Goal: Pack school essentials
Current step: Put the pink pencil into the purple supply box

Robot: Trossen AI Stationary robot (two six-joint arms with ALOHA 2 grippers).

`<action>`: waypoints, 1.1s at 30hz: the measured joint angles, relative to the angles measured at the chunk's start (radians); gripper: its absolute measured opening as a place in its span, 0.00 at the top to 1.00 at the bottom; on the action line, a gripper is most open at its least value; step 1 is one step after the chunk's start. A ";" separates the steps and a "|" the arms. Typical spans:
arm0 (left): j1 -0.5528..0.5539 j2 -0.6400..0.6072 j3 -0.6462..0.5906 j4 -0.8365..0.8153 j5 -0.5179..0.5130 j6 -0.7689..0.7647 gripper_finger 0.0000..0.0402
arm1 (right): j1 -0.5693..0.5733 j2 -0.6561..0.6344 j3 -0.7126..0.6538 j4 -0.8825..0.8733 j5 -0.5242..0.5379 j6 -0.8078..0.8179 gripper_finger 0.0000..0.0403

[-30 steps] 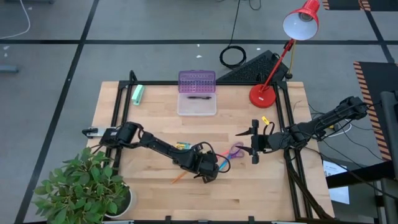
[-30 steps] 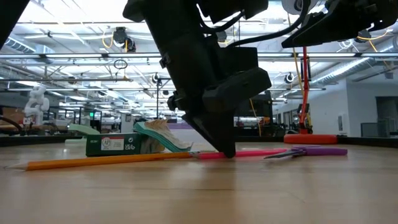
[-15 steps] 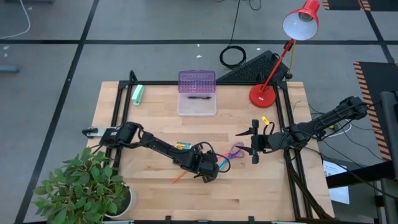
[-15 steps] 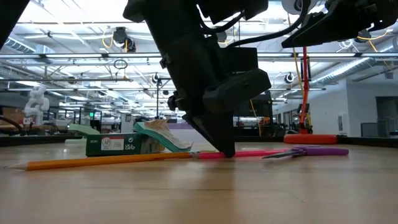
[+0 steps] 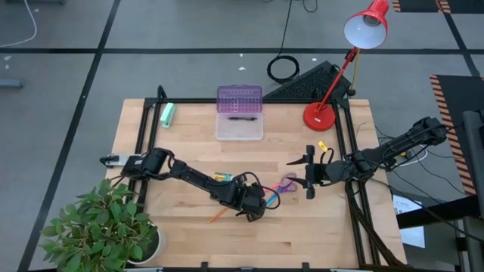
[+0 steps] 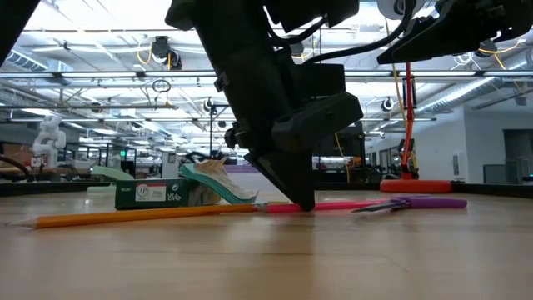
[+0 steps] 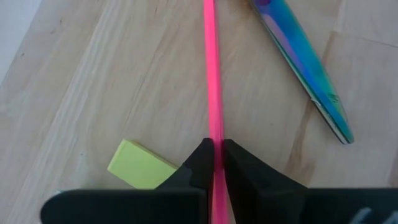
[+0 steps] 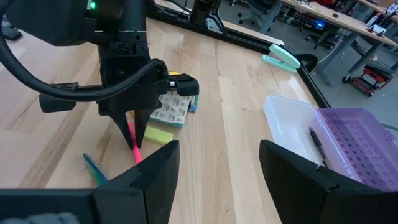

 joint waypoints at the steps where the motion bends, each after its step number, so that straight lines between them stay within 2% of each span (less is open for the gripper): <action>1: 0.001 0.000 0.000 0.000 0.000 0.000 0.92 | 0.000 0.000 0.000 0.000 0.000 0.000 0.47; 18: 0.032 -0.065 -0.001 -0.028 -0.035 0.008 0.92 | 0.000 0.000 -0.001 -0.013 0.000 0.001 0.47; 33: 0.047 -0.187 -0.002 -0.054 -0.084 0.119 0.92 | 0.000 0.000 -0.001 -0.029 0.002 -0.004 0.47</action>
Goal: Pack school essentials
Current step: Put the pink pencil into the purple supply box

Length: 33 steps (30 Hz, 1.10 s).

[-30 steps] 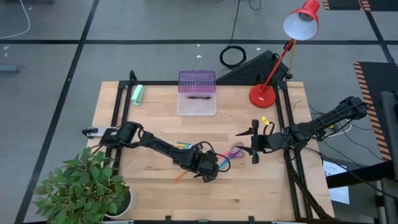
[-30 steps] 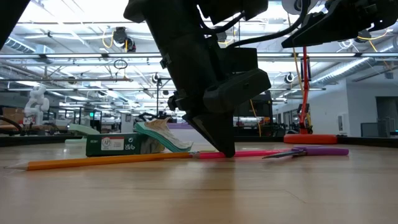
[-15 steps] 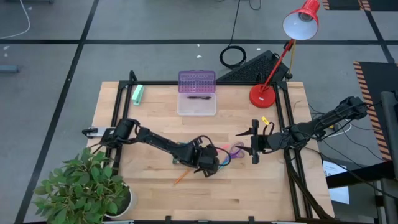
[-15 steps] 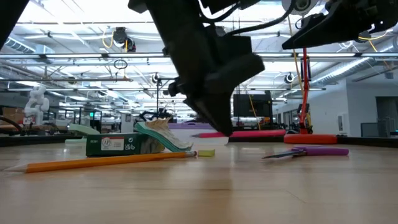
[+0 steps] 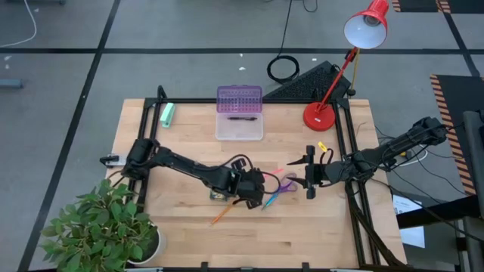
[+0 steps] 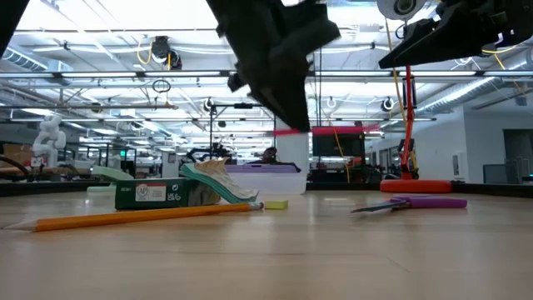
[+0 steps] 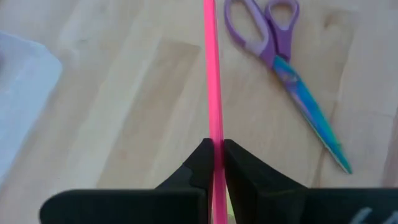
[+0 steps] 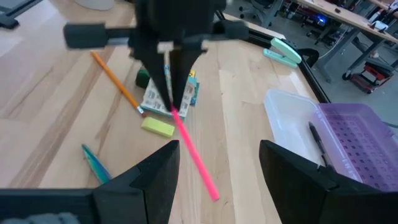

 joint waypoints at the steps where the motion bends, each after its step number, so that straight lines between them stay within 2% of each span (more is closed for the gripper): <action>1: 0.002 -0.014 0.000 0.002 -0.005 0.011 0.92 | 0.000 0.000 0.000 0.001 0.001 -0.010 0.47; 7: 0.010 -0.088 0.000 -0.016 -0.032 0.072 0.92 | 0.000 -0.024 0.000 0.095 0.003 -0.113 0.47; 13: 0.010 -0.155 0.001 -0.011 -0.054 0.147 0.92 | -0.009 -0.074 0.001 0.115 0.006 -0.165 0.46; 24: 0.010 -0.195 0.001 -0.001 -0.065 0.273 0.92 | -0.064 -0.092 0.001 0.127 -0.002 -0.153 0.29; 29: 0.010 -0.195 0.001 0.028 -0.065 0.330 0.92 | -0.098 -0.089 0.001 0.126 -0.118 -0.129 0.32; 33: 0.010 -0.195 0.001 0.071 -0.050 0.380 0.92 | -0.120 -0.064 0.001 0.123 -0.161 -0.122 0.36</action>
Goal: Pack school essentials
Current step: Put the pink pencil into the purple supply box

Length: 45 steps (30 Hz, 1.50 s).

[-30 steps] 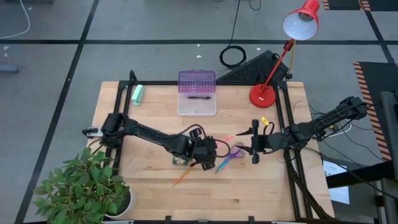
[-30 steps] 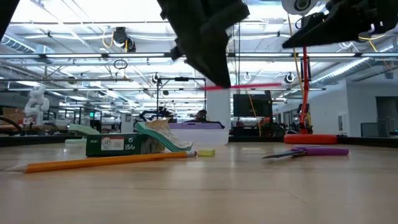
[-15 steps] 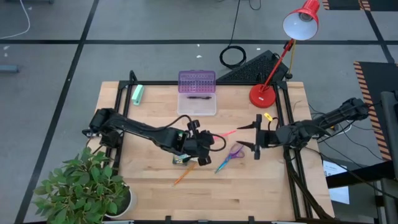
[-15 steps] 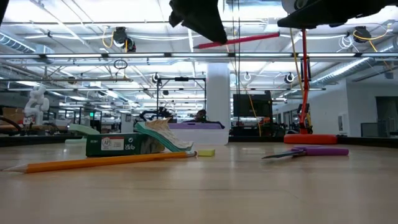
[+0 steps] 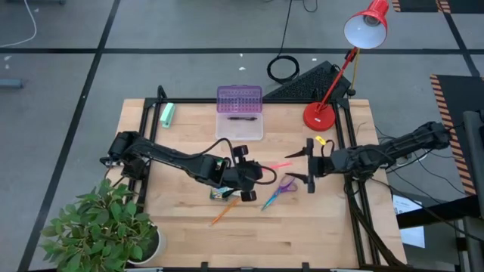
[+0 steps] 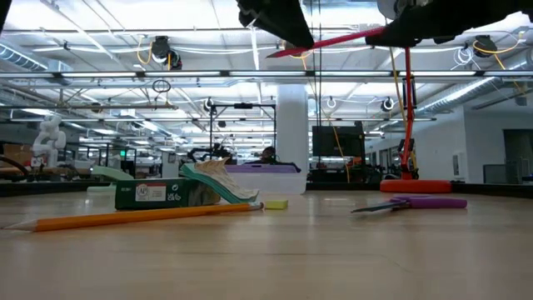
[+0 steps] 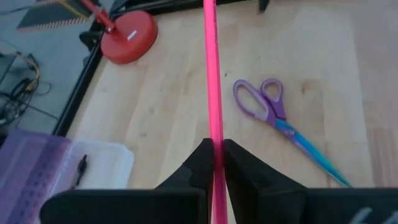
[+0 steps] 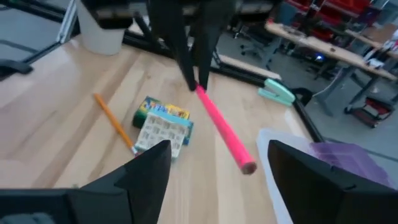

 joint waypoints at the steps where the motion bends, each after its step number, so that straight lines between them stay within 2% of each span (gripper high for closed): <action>1: 0.000 0.000 0.000 0.005 0.005 0.008 0.92 | -0.003 0.007 0.000 0.008 -0.001 0.000 0.38; 9: 0.000 0.000 0.000 0.013 0.012 0.026 0.92 | -0.024 0.035 0.000 0.049 -0.076 -0.002 0.53; 27: 0.000 0.000 0.000 0.010 0.032 0.054 0.92 | -0.026 0.035 0.000 0.049 -0.083 -0.007 0.93; 30: 0.001 0.000 0.000 0.009 0.032 0.054 0.92 | -0.026 0.035 0.000 0.049 -0.085 -0.007 0.97; 34: 0.000 0.000 0.000 0.009 0.032 0.061 0.91 | -0.026 0.035 0.000 0.049 -0.085 -0.011 0.97; 37: 0.001 0.000 0.000 0.011 0.044 0.056 0.86 | -0.026 0.035 0.000 0.049 -0.084 -0.007 0.96; 41: -0.004 0.000 0.000 0.014 0.045 0.035 0.69 | -0.026 0.031 0.000 0.049 -0.078 -0.007 0.96; 45: -0.026 -0.015 0.000 -0.006 -0.024 0.022 0.53 | -0.027 0.006 0.000 0.030 -0.073 -0.012 0.97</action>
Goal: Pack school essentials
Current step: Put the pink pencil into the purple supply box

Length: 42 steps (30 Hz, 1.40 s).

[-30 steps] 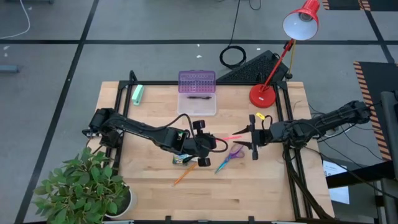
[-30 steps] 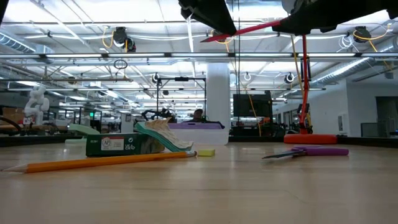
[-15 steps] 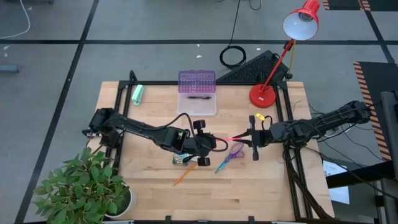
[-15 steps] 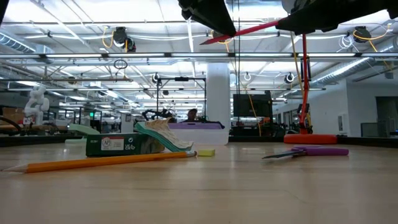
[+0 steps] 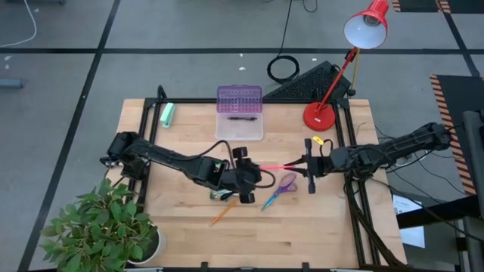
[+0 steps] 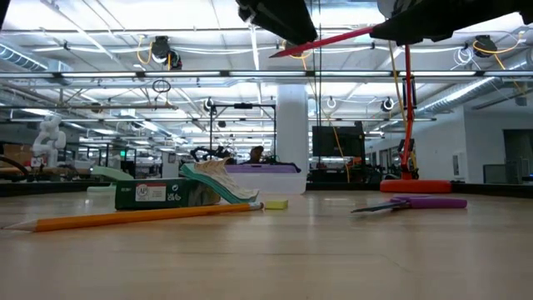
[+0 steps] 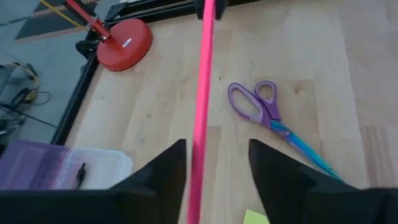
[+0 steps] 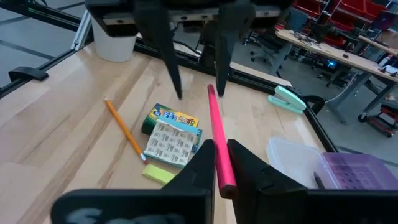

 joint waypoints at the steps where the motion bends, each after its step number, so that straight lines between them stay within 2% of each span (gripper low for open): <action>1: -0.006 -0.009 0.000 -0.009 -0.020 0.000 0.51 | 0.000 -0.009 0.000 -0.009 0.000 -0.002 0.97; 8: -0.022 -0.101 0.000 -0.042 -0.069 0.011 0.47 | 0.002 -0.102 0.000 -0.104 0.000 0.000 0.97; 13: -0.016 -0.112 -0.021 -0.001 -0.083 0.045 0.47 | 0.002 -0.163 0.001 -0.119 -0.001 0.003 0.97; 20: 0.026 -0.167 -0.237 0.328 -0.084 0.078 0.47 | 0.002 -0.199 0.001 -0.135 -0.001 0.005 0.96; 26: 0.056 -0.278 -0.490 0.642 0.032 0.105 0.47 | 0.002 -0.211 0.001 -0.141 -0.001 0.005 0.96; 32: 0.078 -0.309 -0.703 1.032 0.135 0.145 0.47 | 0.002 -0.214 0.000 -0.147 -0.001 0.004 0.96; 37: 0.101 -0.309 -0.730 1.094 0.147 0.131 0.47 | 0.002 -0.210 0.000 -0.144 -0.001 0.005 0.96; 42: 0.121 -0.309 -0.698 1.093 0.286 0.137 0.47 | 0.002 -0.201 0.000 -0.139 -0.001 0.002 0.96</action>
